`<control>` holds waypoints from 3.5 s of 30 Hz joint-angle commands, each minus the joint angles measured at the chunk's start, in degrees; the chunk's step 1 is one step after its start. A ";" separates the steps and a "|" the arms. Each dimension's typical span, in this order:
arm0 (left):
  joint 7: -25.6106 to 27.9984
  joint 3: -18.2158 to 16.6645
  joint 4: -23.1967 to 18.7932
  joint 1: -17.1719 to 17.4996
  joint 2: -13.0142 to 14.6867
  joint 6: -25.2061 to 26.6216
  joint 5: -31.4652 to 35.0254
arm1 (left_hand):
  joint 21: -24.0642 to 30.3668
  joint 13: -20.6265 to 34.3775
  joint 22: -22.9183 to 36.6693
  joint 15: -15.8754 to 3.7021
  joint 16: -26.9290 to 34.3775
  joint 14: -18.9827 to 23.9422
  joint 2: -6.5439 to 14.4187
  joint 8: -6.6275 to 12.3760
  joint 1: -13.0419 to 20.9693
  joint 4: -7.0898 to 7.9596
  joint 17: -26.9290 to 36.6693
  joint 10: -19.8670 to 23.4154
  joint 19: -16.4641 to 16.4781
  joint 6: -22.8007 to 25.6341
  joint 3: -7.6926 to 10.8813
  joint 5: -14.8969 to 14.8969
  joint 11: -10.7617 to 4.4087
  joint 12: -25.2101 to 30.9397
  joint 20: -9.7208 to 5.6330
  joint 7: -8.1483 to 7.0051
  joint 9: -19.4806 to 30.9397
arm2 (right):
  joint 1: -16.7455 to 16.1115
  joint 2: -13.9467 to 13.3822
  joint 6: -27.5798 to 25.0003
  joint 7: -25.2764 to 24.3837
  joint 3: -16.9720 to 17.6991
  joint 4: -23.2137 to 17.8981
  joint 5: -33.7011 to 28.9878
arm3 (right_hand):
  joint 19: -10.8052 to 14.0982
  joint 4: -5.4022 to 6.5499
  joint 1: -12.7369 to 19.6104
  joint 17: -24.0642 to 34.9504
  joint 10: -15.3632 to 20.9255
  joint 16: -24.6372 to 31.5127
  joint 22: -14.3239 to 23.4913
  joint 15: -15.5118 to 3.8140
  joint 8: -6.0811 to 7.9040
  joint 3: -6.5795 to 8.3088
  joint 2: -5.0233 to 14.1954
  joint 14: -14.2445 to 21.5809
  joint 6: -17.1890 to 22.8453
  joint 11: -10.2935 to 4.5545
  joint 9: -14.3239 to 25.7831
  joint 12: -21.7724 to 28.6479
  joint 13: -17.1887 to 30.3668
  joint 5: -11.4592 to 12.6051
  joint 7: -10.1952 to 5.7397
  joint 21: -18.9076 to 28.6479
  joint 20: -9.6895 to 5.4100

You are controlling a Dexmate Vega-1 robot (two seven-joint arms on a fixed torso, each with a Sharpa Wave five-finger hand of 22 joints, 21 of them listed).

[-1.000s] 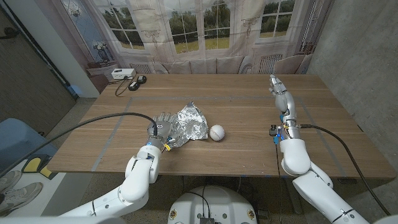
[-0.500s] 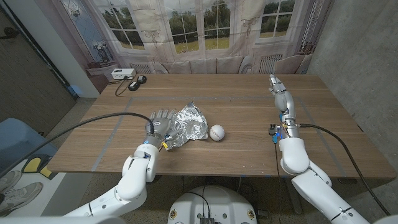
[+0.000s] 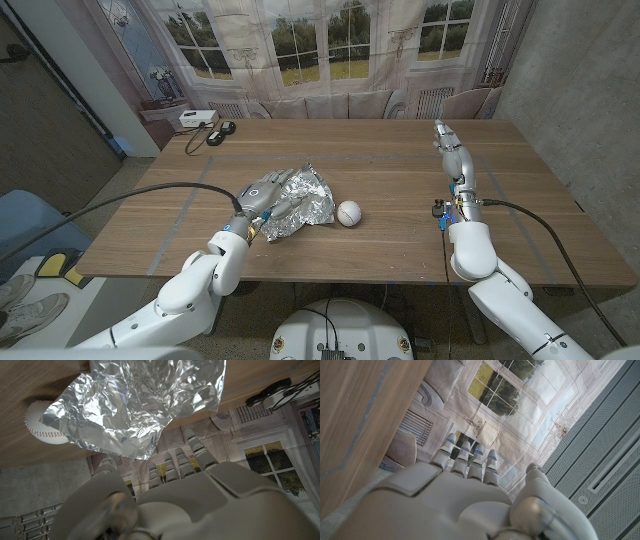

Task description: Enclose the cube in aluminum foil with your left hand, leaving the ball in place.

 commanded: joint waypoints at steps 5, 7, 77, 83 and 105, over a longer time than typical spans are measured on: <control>-13.01 4.49 -2.19 -6.19 3.00 -0.64 -1.56 | -0.92 0.03 0.02 -0.62 -0.19 1.77 0.32 0.13 2.96 -2.09 -0.09 2.04 1.31 1.97 1.95 -0.72 -0.25 0.23 1.14 -0.58 0.12 | -0.50 0.24 1.38 -0.42 0.32 0.77 -0.05 | 0.75 0.49 -0.39 0.06 0.47 0.48 0.26 0.10 -0.14 0.14 0.01 0.62 0.54 0.08 0.13 0.15 0.13 0.40 0.28 0.08 -0.05; -17.45 6.75 -2.22 -8.05 2.78 1.91 1.72 | -1.31 0.04 0.04 -0.50 -0.42 1.68 0.13 -0.14 3.45 -2.54 -0.07 1.99 1.04 1.91 2.16 -0.96 -0.21 0.00 2.93 -0.67 0.13 | -0.55 0.26 1.33 -0.45 0.31 0.76 -0.15 | 0.73 0.50 -0.41 0.06 0.46 0.46 0.26 0.08 -0.15 0.14 0.01 0.59 0.52 0.06 0.13 0.14 0.13 0.40 0.26 0.07 -0.06; -24.07 8.68 12.37 -7.16 -13.26 10.10 38.42 | 20.47 20.85 3.86 -8.92 20.05 43.27 -3.03 22.97 66.67 -7.91 21.72 24.55 33.40 43.07 8.73 -0.44 1.07 23.24 -15.97 14.11 14.53 | 0.51 0.03 -1.03 -1.29 -0.39 0.20 -1.02 | 0.93 0.42 -0.18 -0.01 1.27 0.26 0.26 -0.06 0.10 0.63 0.15 0.85 1.78 0.41 0.13 0.14 0.15 0.48 0.69 -0.03 -0.49; -16.55 8.98 13.22 -6.39 -13.35 11.73 35.84 | 34.28 39.77 10.60 -7.54 23.31 44.37 -7.19 32.21 63.62 -7.46 36.50 23.71 38.18 42.19 11.13 23.55 -1.54 35.49 -16.32 10.92 29.28 | 0.24 0.02 -0.83 -1.46 -0.21 0.23 -0.97 | 1.00 0.48 -0.20 0.01 1.45 0.29 0.26 -0.18 0.14 0.71 0.28 0.97 1.99 0.42 0.14 0.18 0.16 0.49 0.81 -0.02 -0.58; -24.14 11.98 11.17 -9.12 -11.19 14.93 35.36 | 46.30 40.06 15.68 -6.94 18.52 33.53 -8.08 20.19 56.77 -4.62 42.47 12.19 25.52 26.44 13.36 39.07 -1.41 27.60 -13.92 5.31 22.79 | 0.34 0.15 -0.36 -1.36 0.03 0.56 -0.93 | 1.21 0.69 -0.26 0.06 1.82 0.28 0.26 -0.22 0.14 0.97 0.69 1.03 2.39 0.35 0.14 0.22 0.17 0.50 0.82 0.03 -0.81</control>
